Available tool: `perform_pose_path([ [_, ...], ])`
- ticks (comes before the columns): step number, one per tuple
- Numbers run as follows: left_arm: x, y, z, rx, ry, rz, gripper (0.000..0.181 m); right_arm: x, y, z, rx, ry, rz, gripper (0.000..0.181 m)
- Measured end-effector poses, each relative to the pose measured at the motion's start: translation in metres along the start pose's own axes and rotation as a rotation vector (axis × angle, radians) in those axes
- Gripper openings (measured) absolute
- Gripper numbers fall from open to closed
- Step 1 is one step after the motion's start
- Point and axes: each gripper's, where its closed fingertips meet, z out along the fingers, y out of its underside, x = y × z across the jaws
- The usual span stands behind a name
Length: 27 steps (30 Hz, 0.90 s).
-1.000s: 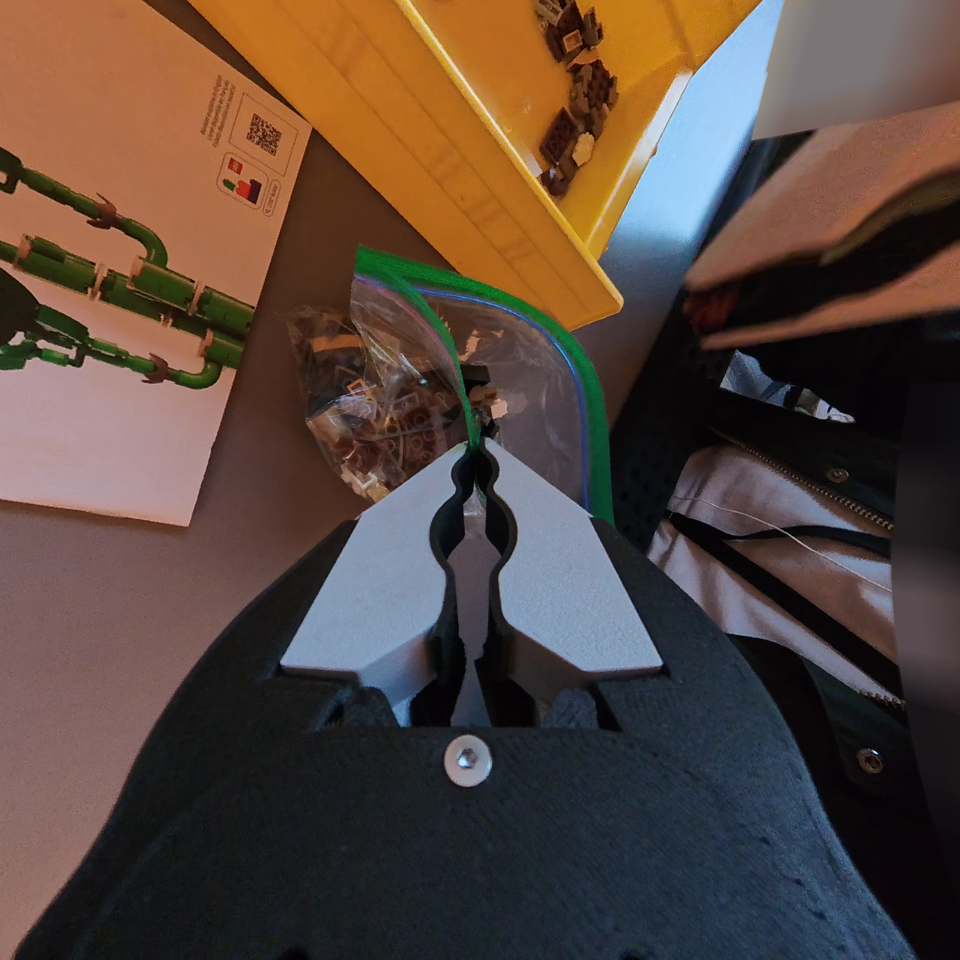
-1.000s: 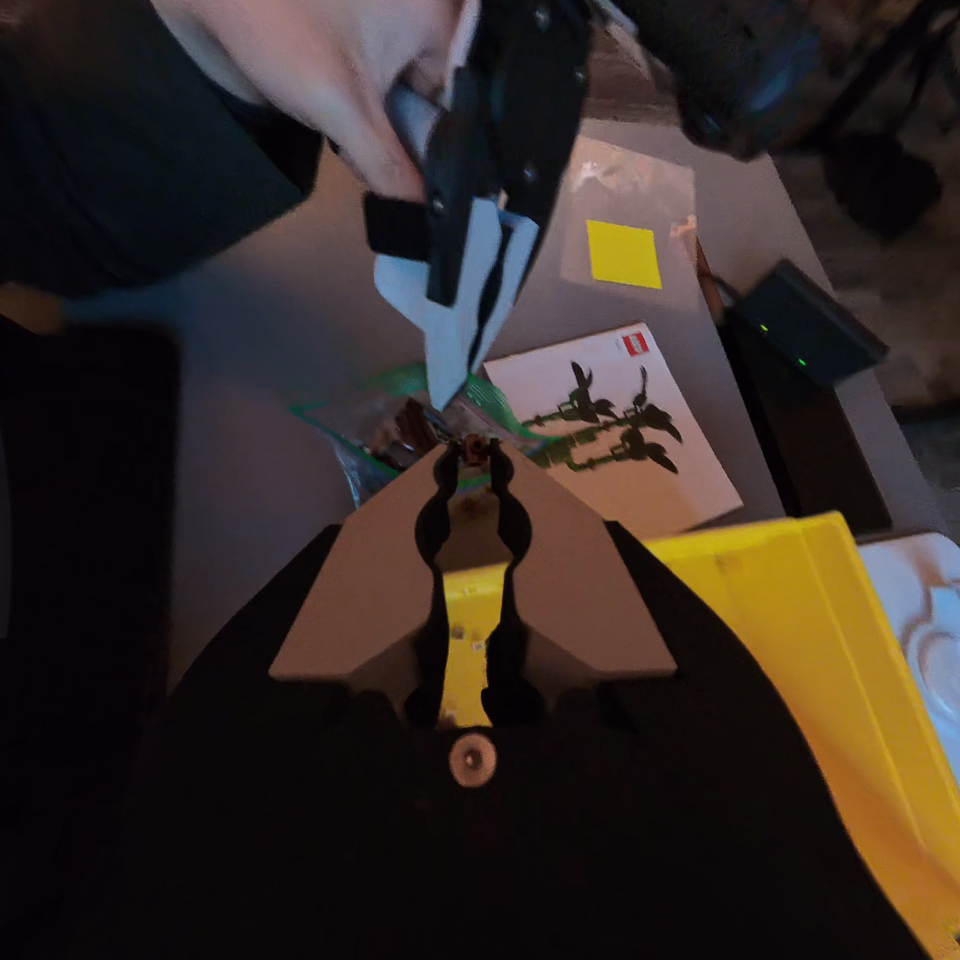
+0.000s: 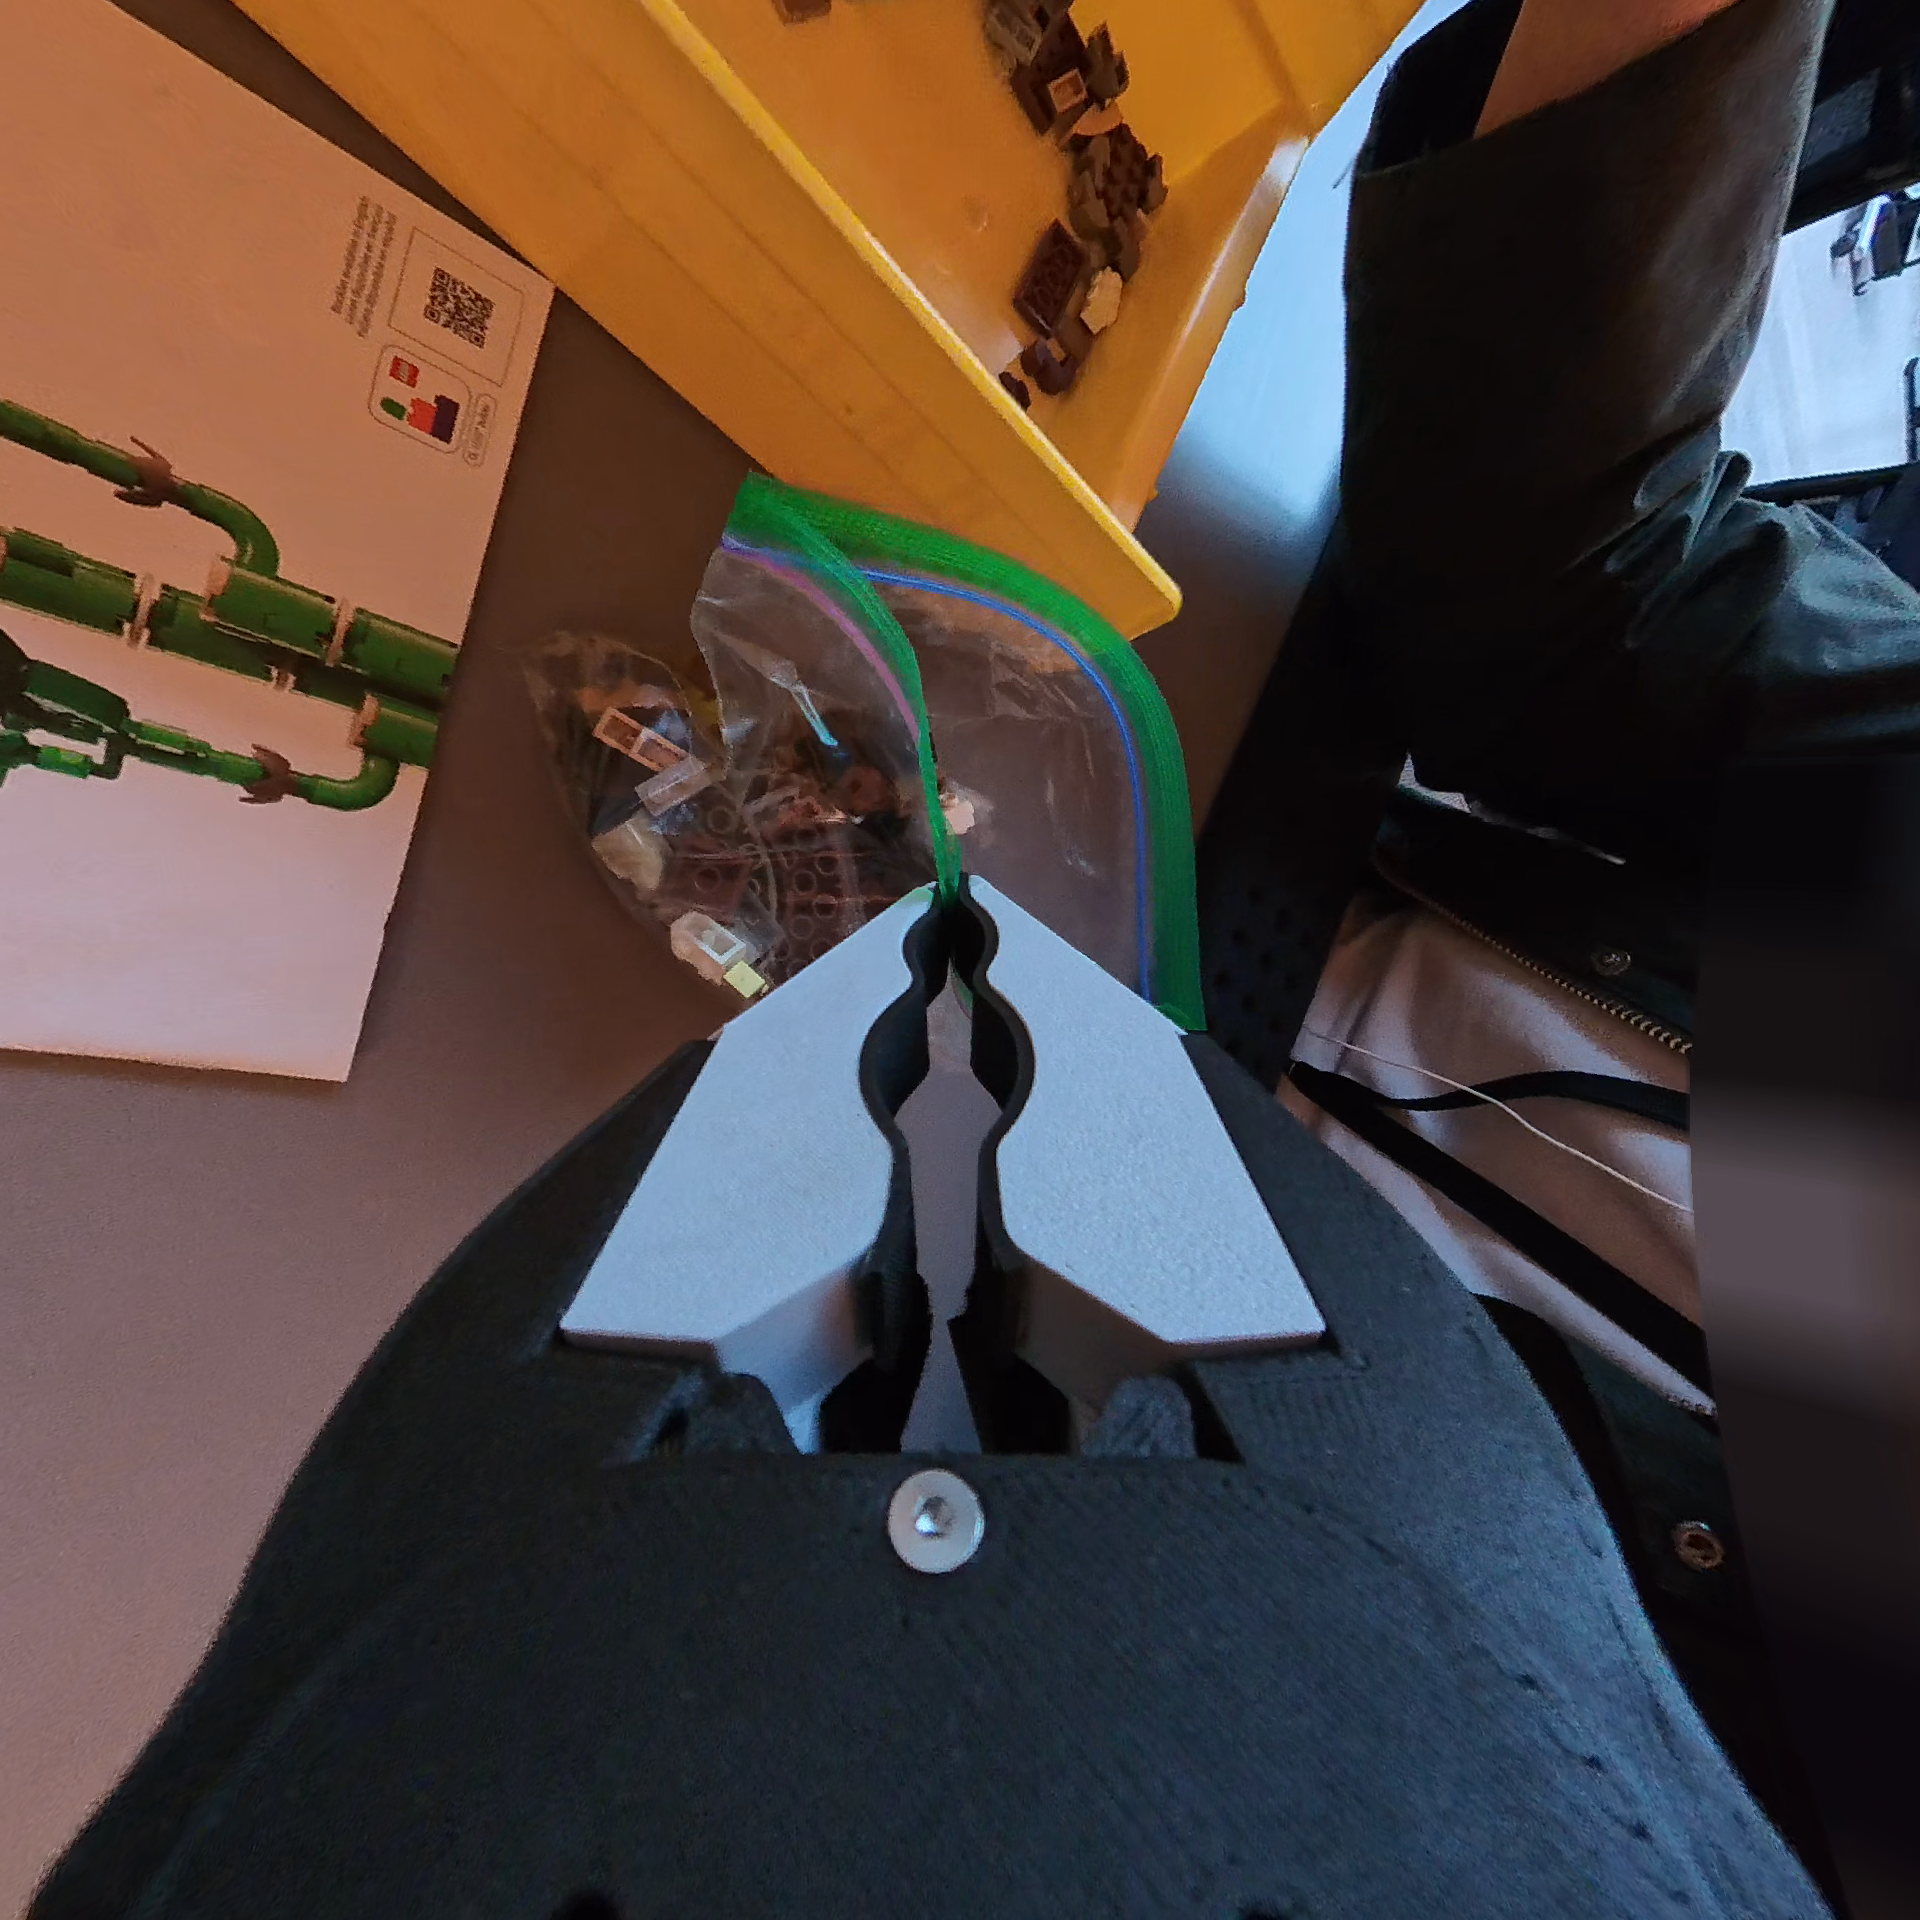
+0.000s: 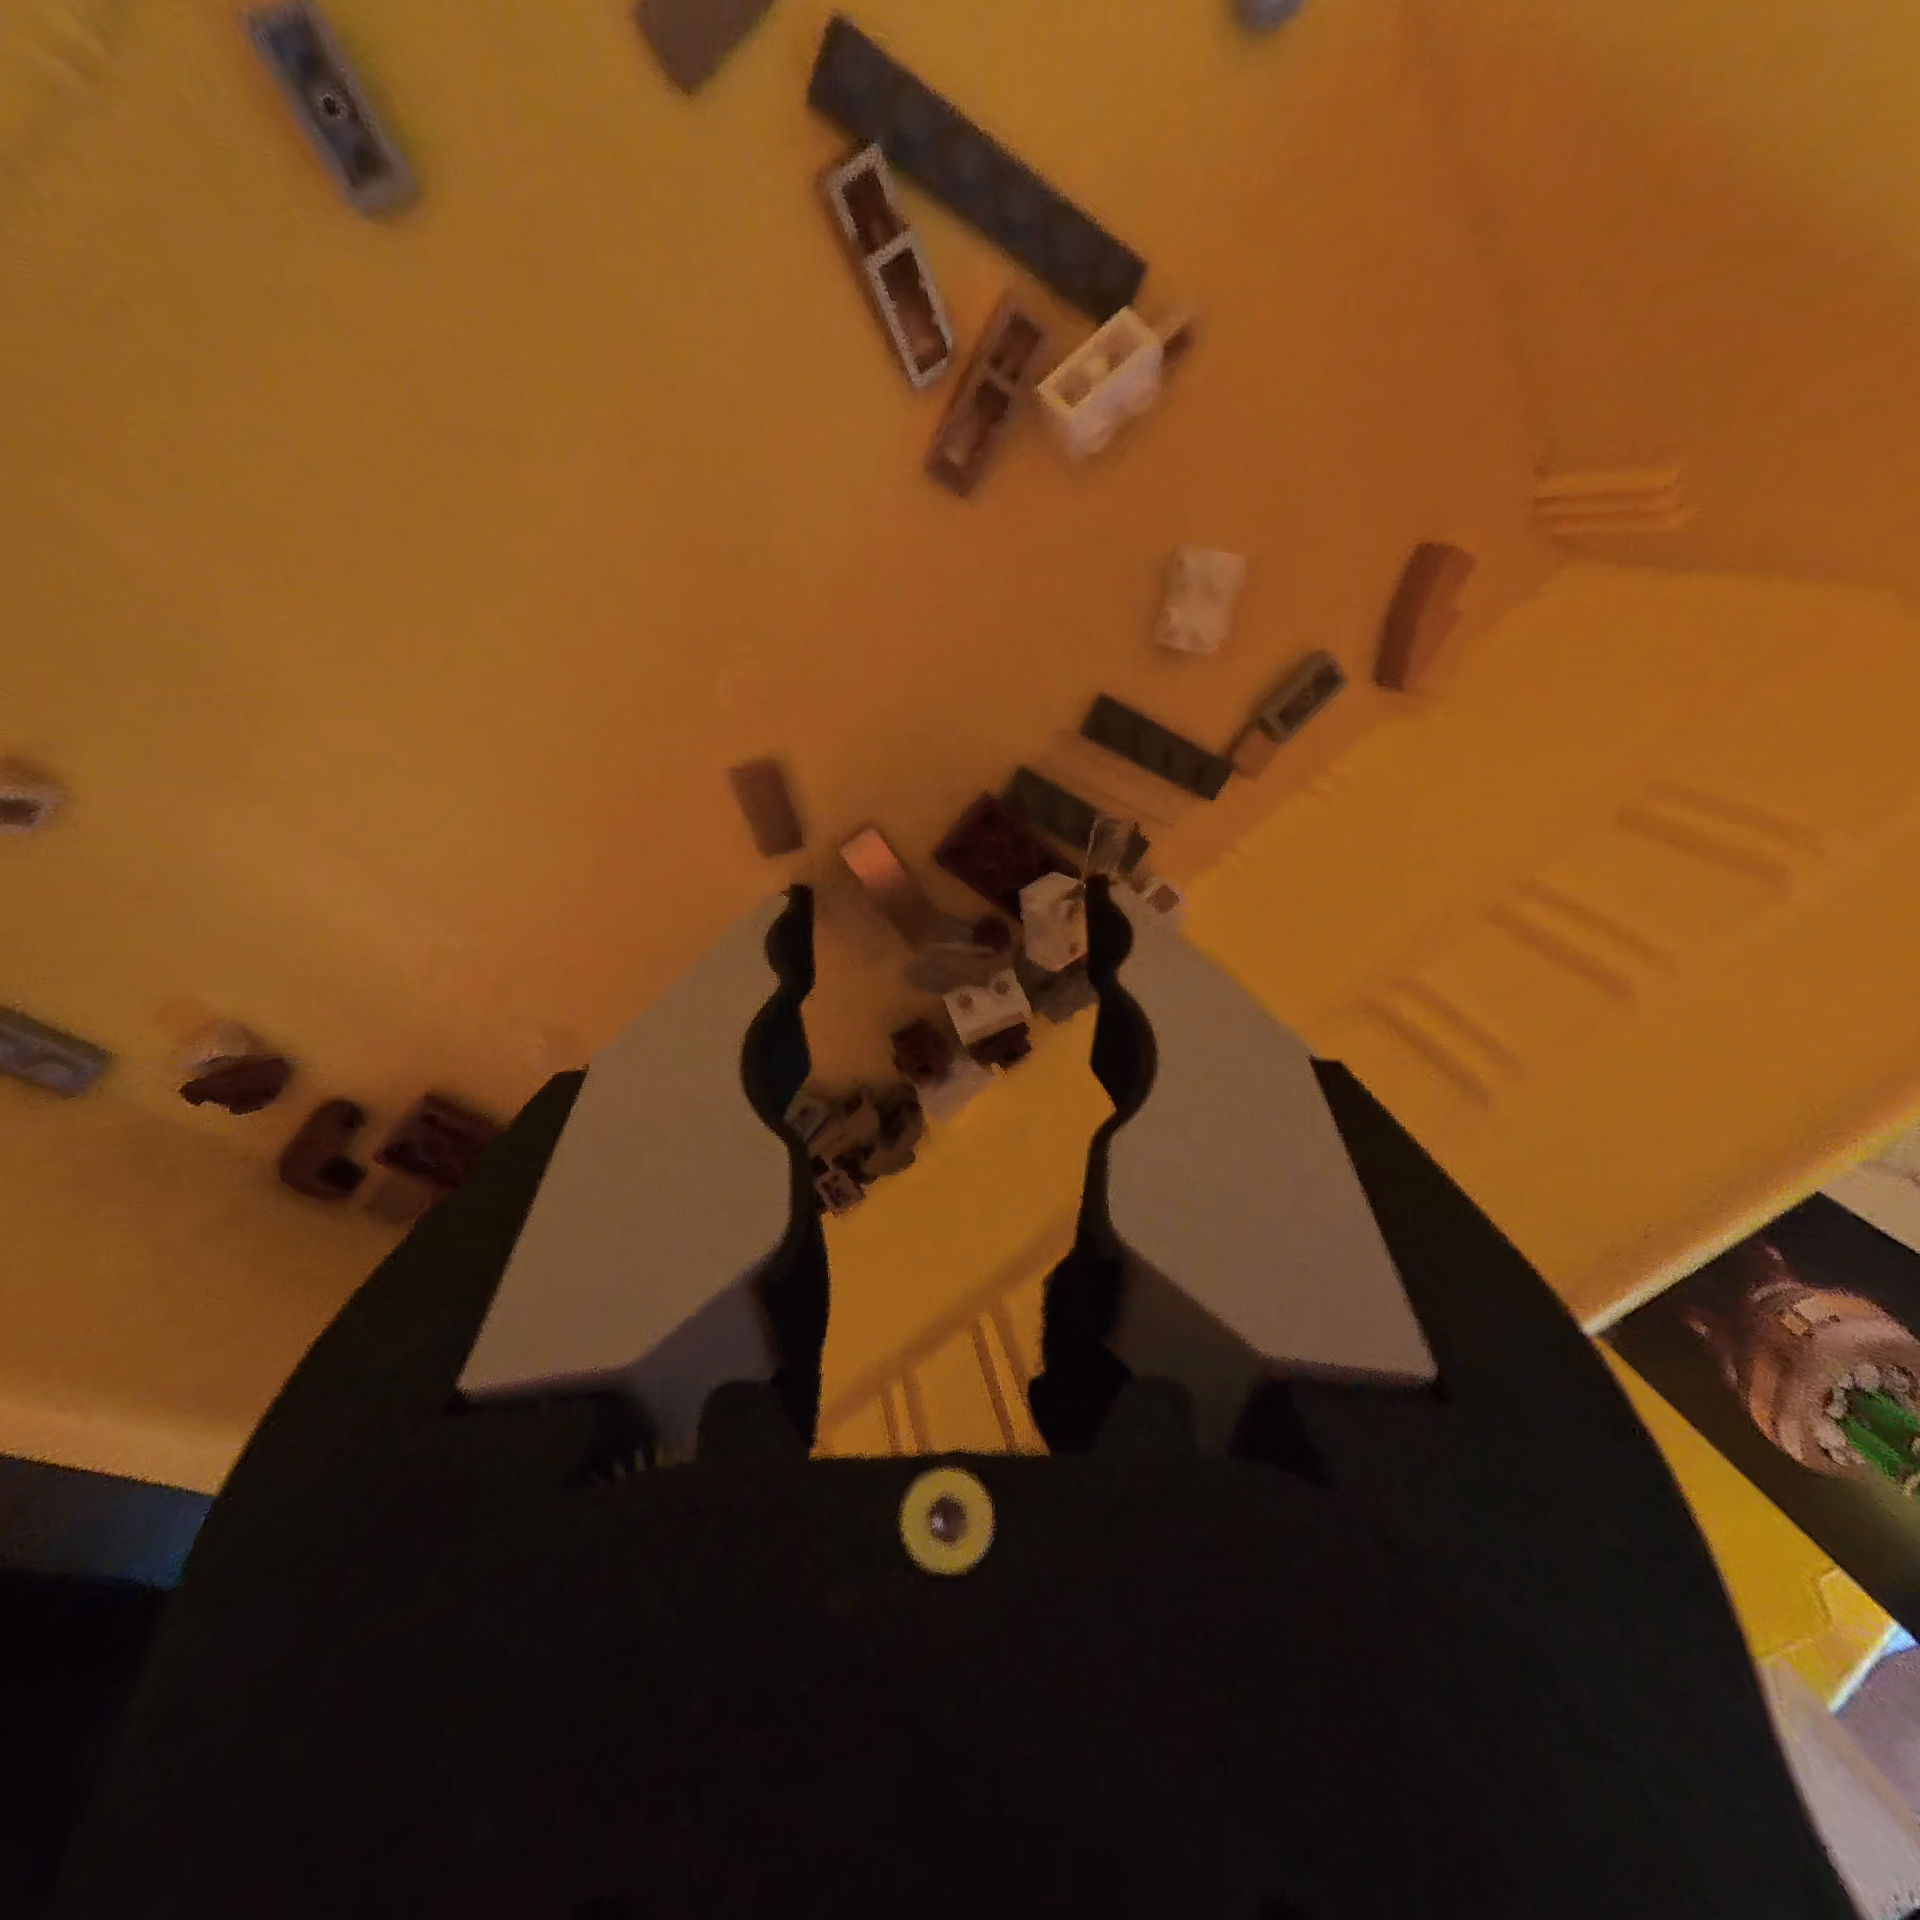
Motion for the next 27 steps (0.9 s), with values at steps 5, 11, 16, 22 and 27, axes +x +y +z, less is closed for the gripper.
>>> perform_pose_path([
  [5, -0.001, 0.001, 0.005, -0.017, -0.01, 0.0, 0.0, -0.019, 0.002, 0.002, -0.012, -0.168, 0.066, 0.016],
  [11, -0.003, 0.0, 0.006, -0.016, -0.055, -0.004, 0.0, -0.027, 0.003, -0.001, -0.001, -0.165, -0.072, 0.015],
  [16, -0.004, -0.001, 0.005, -0.009, -0.077, -0.006, 0.0, -0.041, -0.017, -0.042, 0.199, -0.237, -0.113, 0.015],
  [22, -0.002, -0.003, 0.009, -0.015, -0.079, 0.004, 0.0, -0.08, -0.05, -0.126, 0.569, -0.364, -0.224, 0.015],
  [27, -0.005, -0.006, 0.012, -0.009, -0.078, -0.004, 0.0, -0.117, -0.083, -0.183, 0.795, -0.552, -0.19, 0.015],
])
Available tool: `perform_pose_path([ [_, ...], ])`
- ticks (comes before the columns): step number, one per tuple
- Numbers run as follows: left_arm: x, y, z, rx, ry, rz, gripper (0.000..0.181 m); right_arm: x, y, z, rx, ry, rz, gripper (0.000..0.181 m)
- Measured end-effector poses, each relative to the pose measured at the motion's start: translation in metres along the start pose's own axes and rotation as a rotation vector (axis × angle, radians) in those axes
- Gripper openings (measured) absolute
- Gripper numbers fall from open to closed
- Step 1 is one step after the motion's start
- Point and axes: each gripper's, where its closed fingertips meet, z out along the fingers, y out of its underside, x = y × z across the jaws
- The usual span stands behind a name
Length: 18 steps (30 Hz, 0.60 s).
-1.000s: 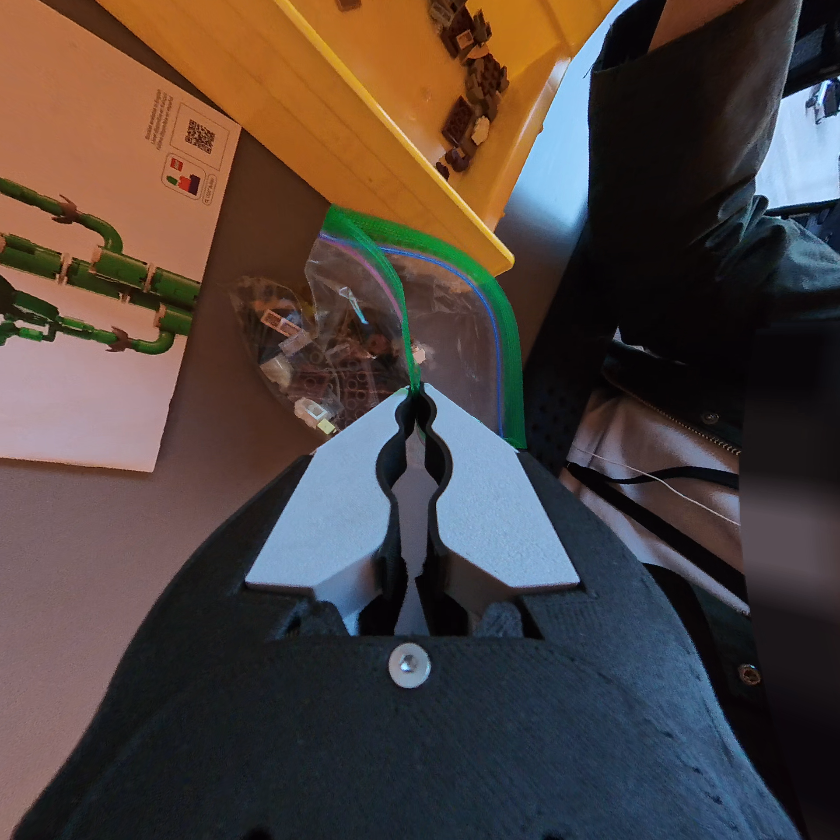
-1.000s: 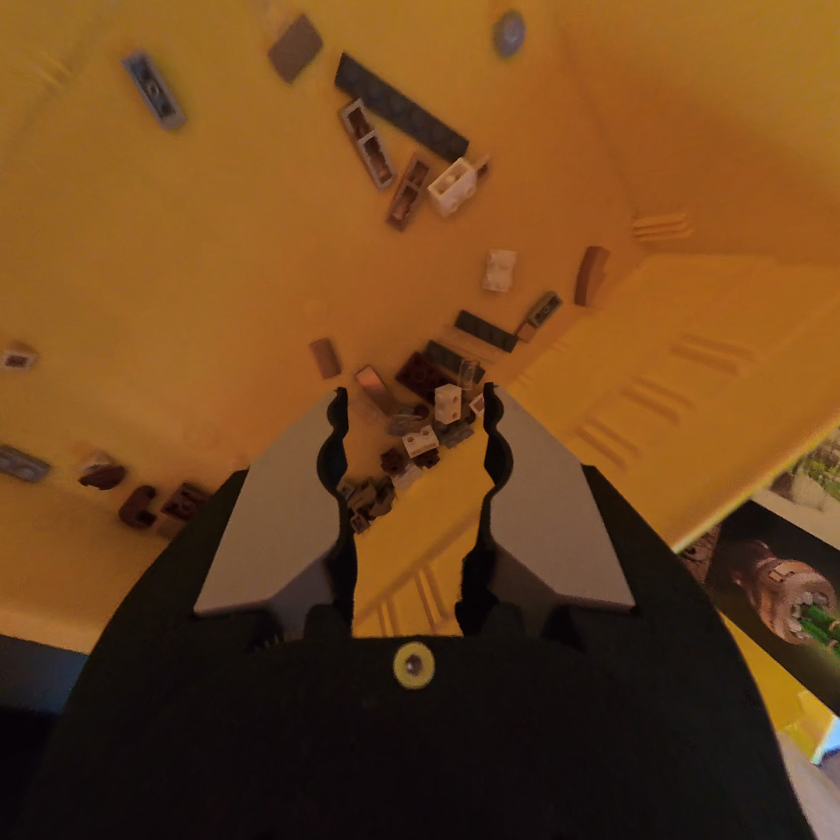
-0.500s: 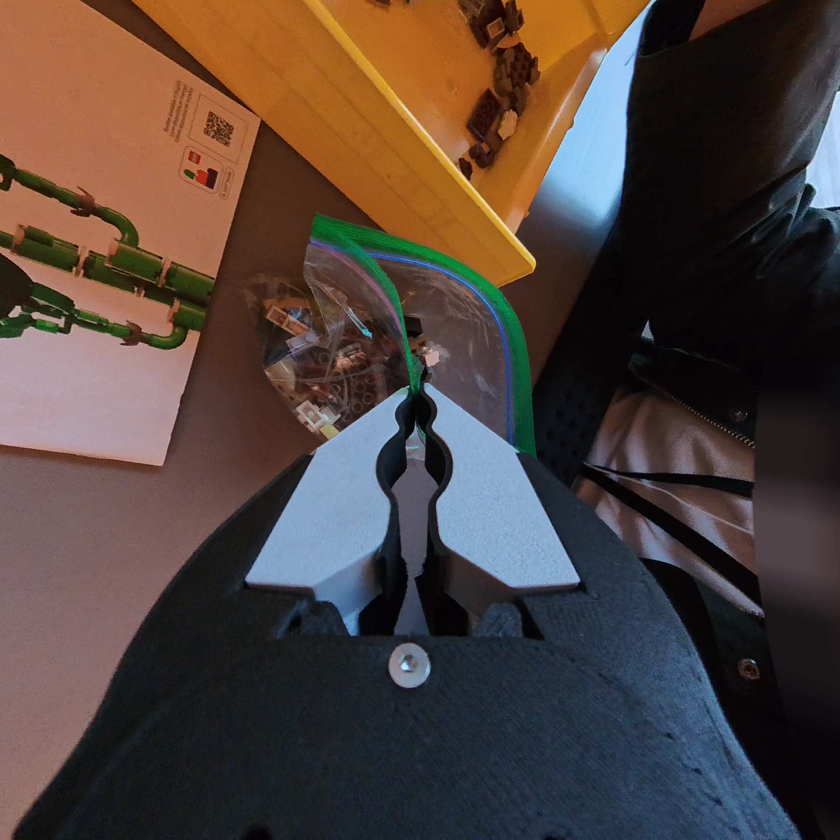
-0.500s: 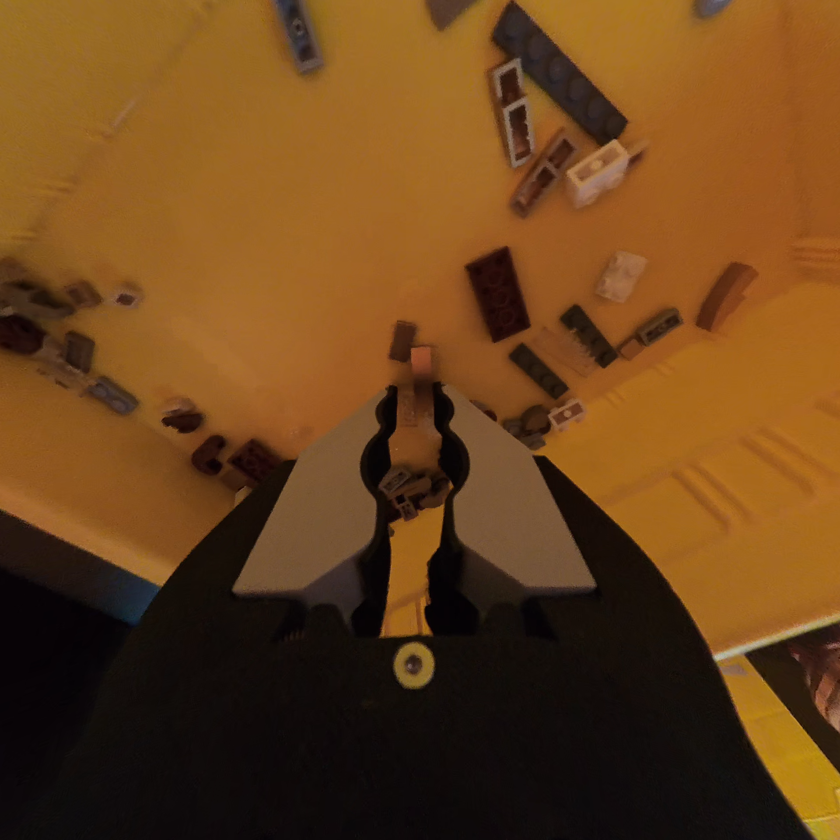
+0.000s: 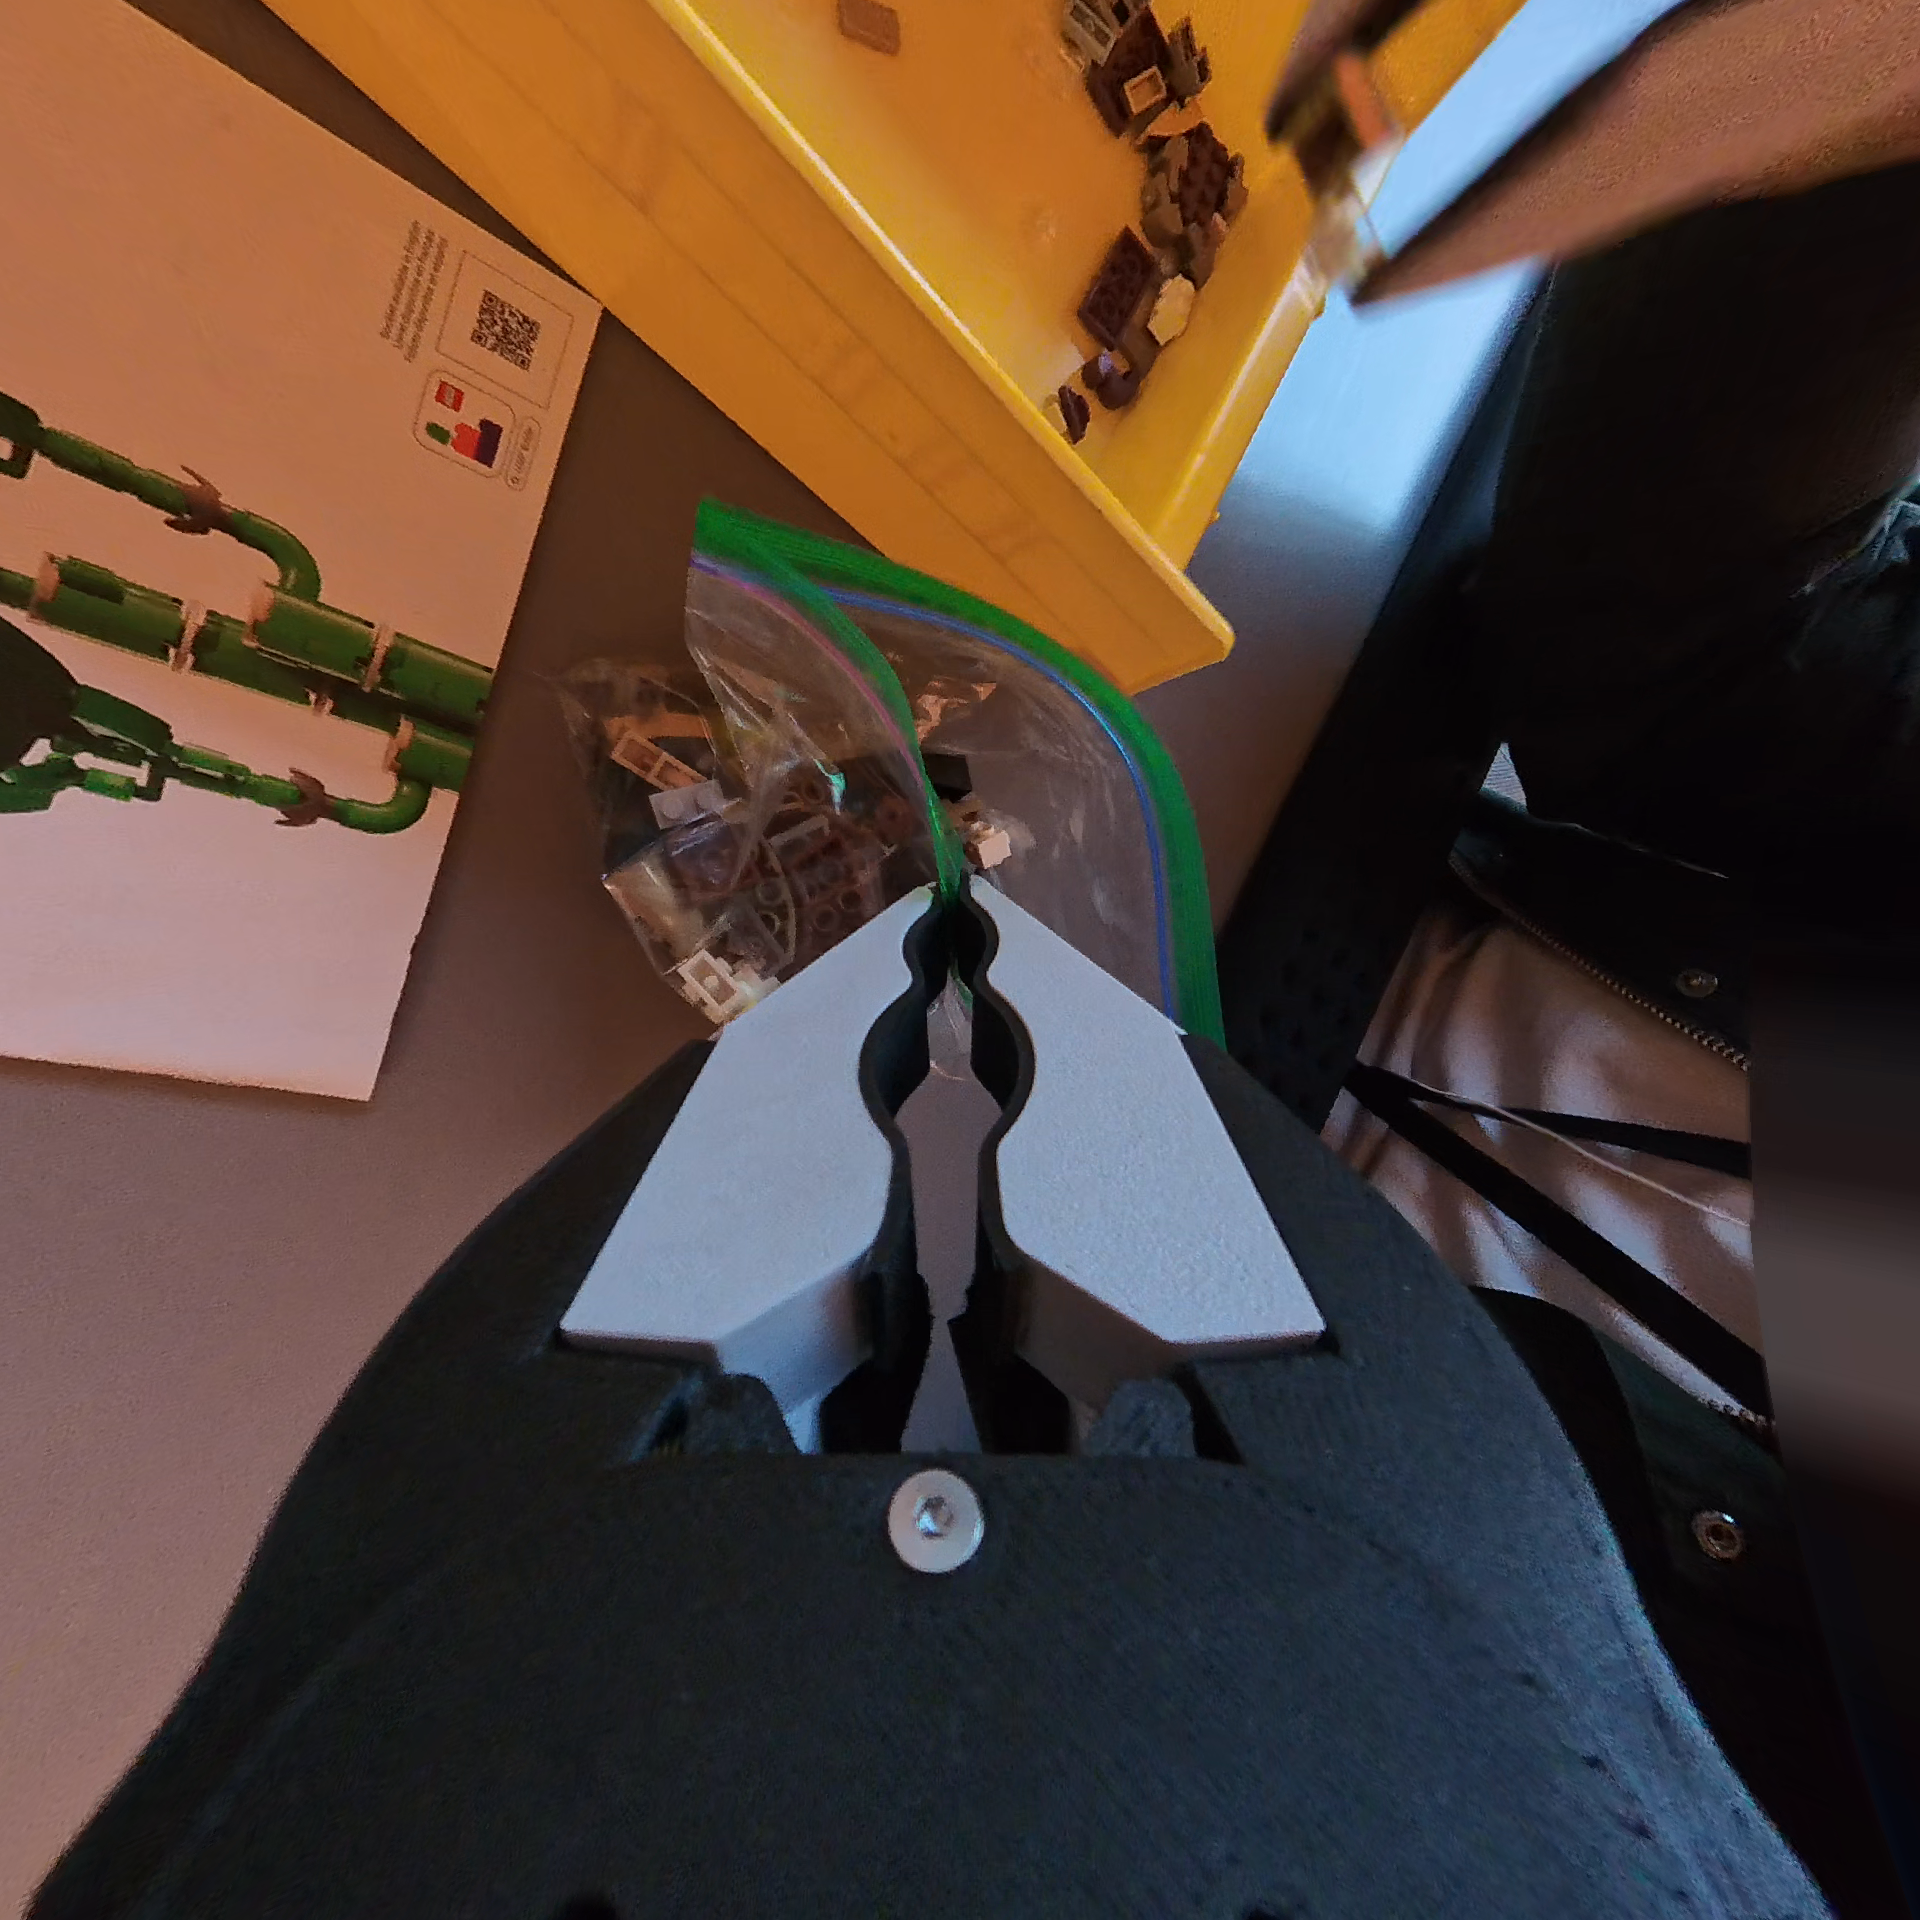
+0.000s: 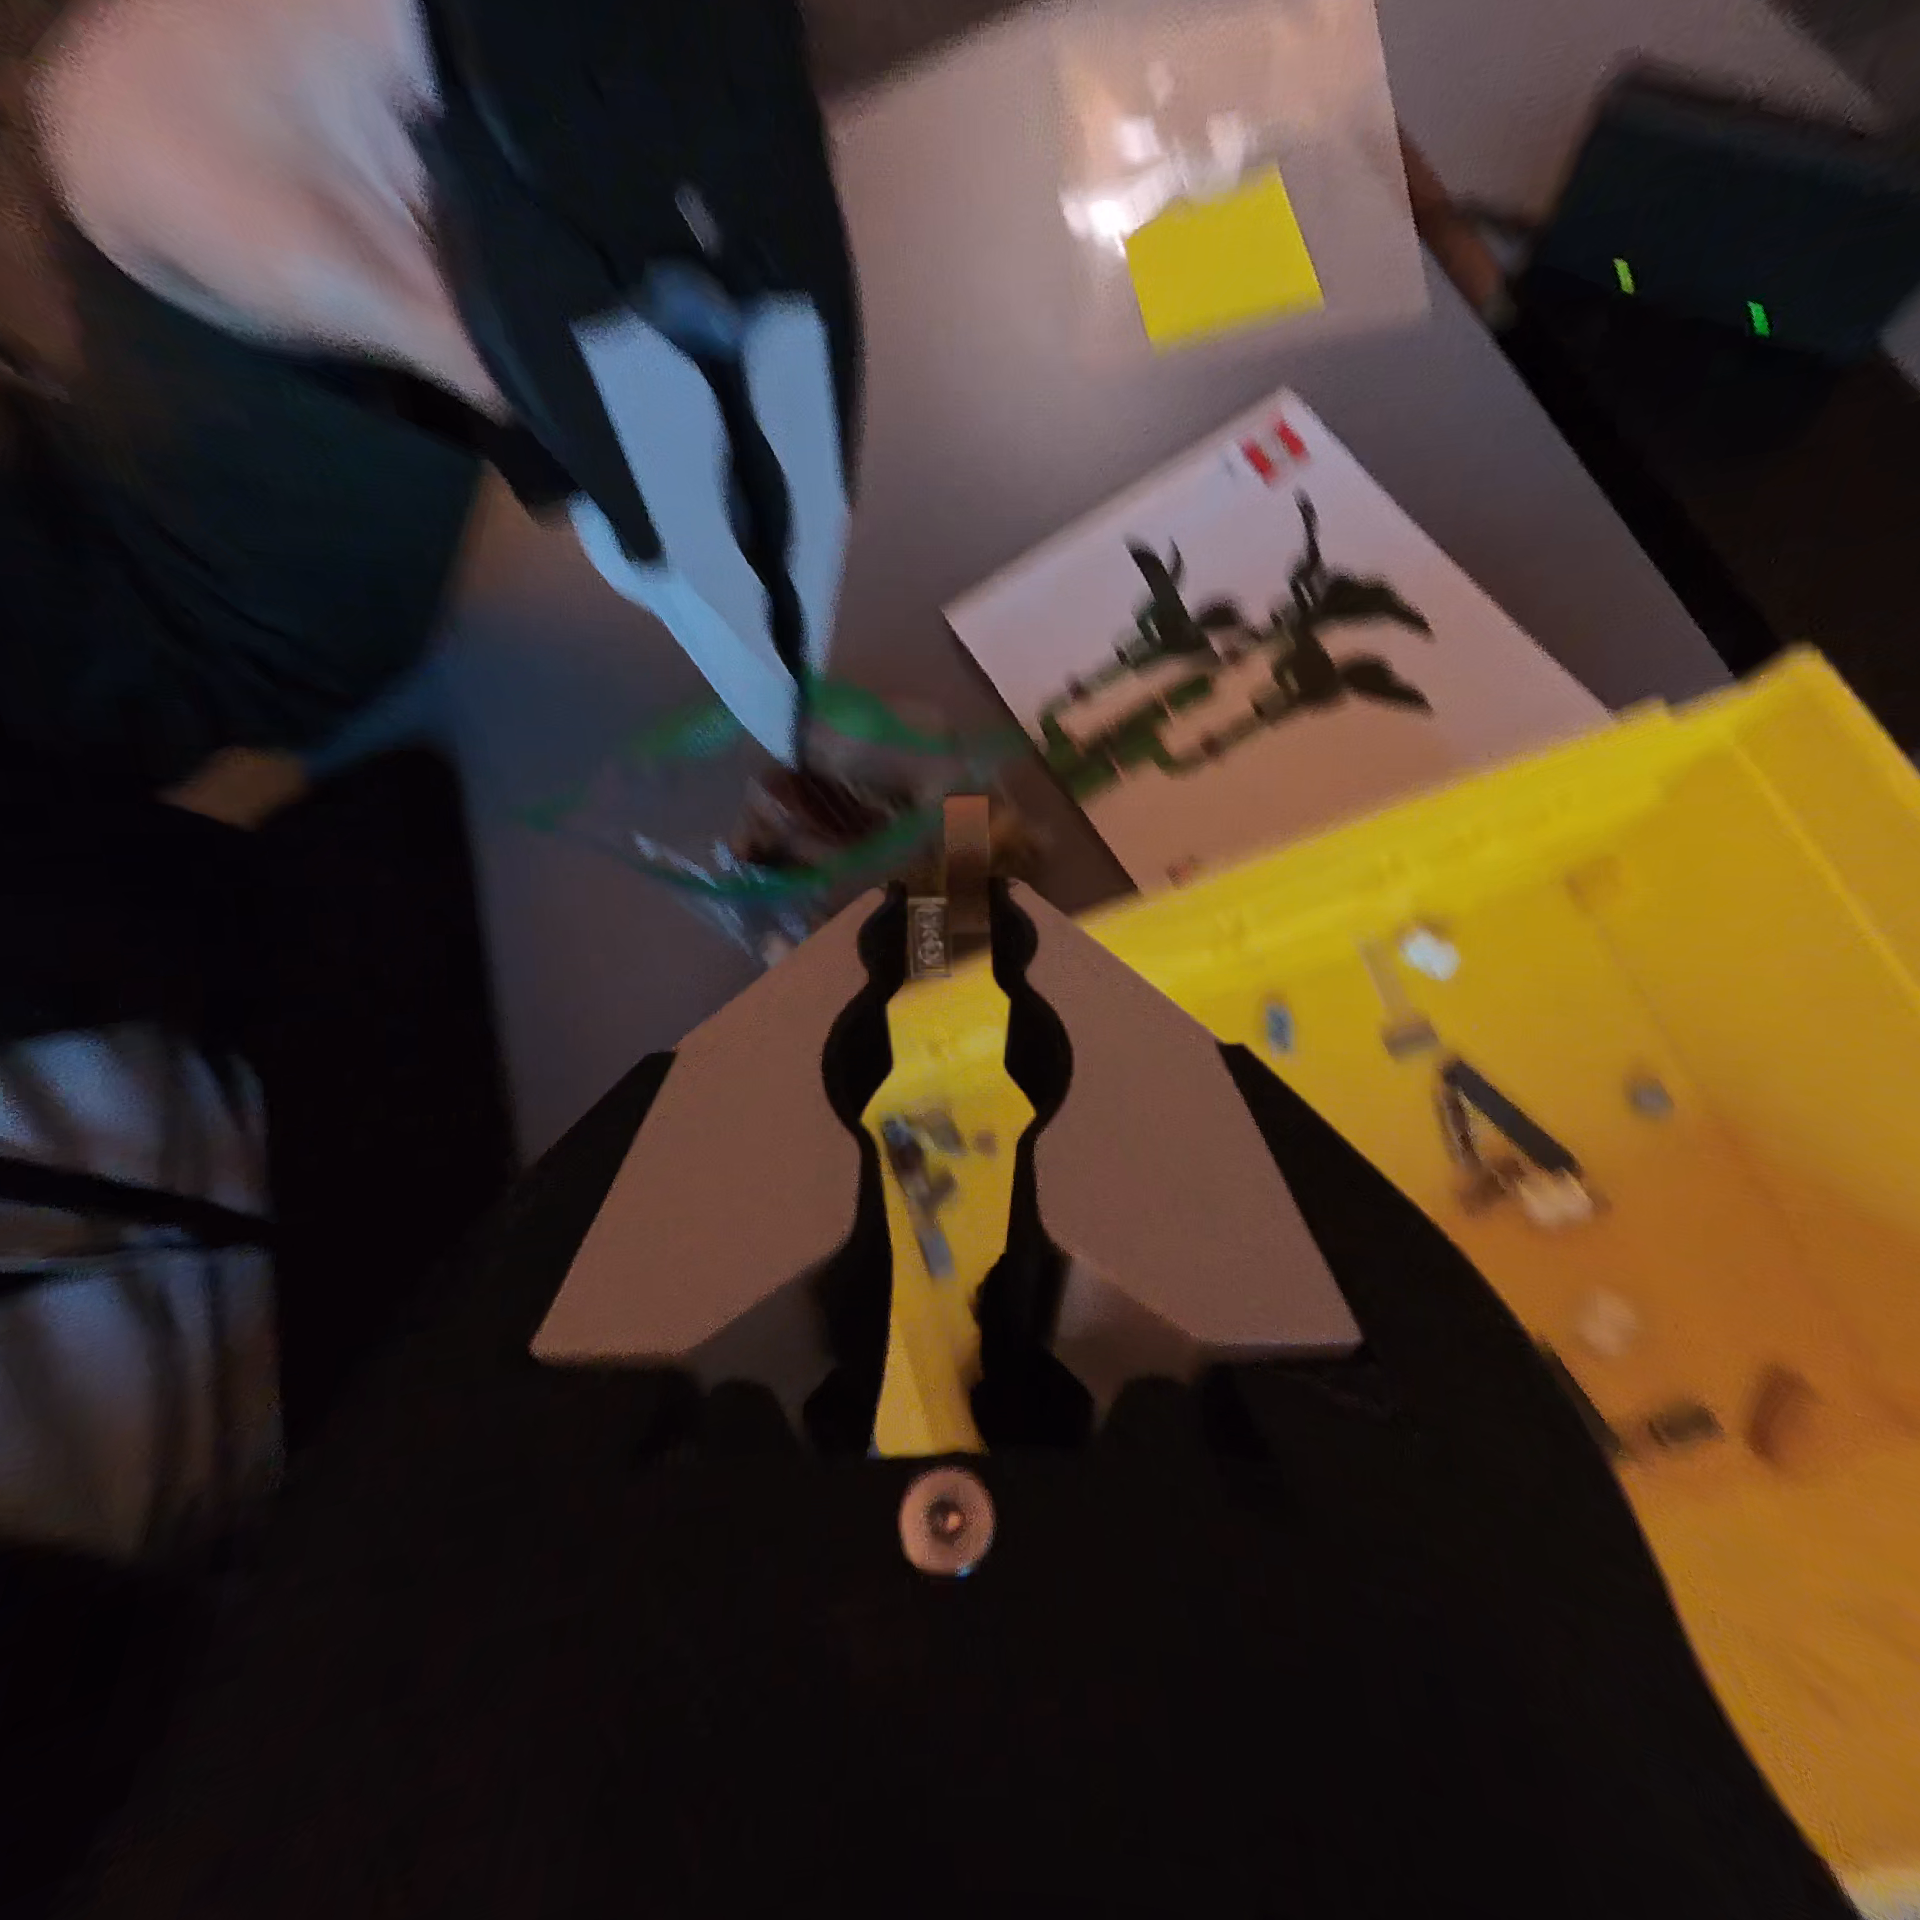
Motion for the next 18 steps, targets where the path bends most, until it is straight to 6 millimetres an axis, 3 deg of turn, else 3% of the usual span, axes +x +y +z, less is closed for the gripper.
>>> perform_pose_path([
  [2, -0.001, 0.0, 0.0, -0.001, -0.004, 0.0, 0.0, -0.022, -0.025, 0.012, 0.098, -0.094, 0.009, 0.015],
  [4, -0.001, -0.001, -0.001, 0.007, -0.008, -0.002, 0.0, -0.042, -0.031, 0.03, 0.108, -0.18, -0.022, 0.015],
  [7, -0.002, -0.001, -0.003, 0.015, -0.006, -0.007, 0.0, -0.047, -0.019, 0.058, 0.041, -0.219, -0.06, 0.016],
  [10, -0.006, -0.001, -0.005, 0.022, 0.001, -0.029, 0.0, -0.045, -0.003, 0.065, -0.05, -0.244, -0.05, 0.02],
  [14, -0.008, -0.001, -0.009, 0.033, -0.003, -0.03, 0.0, -0.033, -0.001, 0.035, -0.051, -0.164, -0.089, 0.03],
  [16, -0.007, -0.001, -0.01, 0.032, 0.001, -0.026, 0.0, 0.001, 0.018, 0.004, -0.109, 0.048, -0.117, 0.03],
  [18, -0.006, 0.0, -0.012, 0.033, 0.005, -0.025, 0.0, 0.046, 0.06, -0.028, -0.245, 0.274, -0.085, 0.041],
])
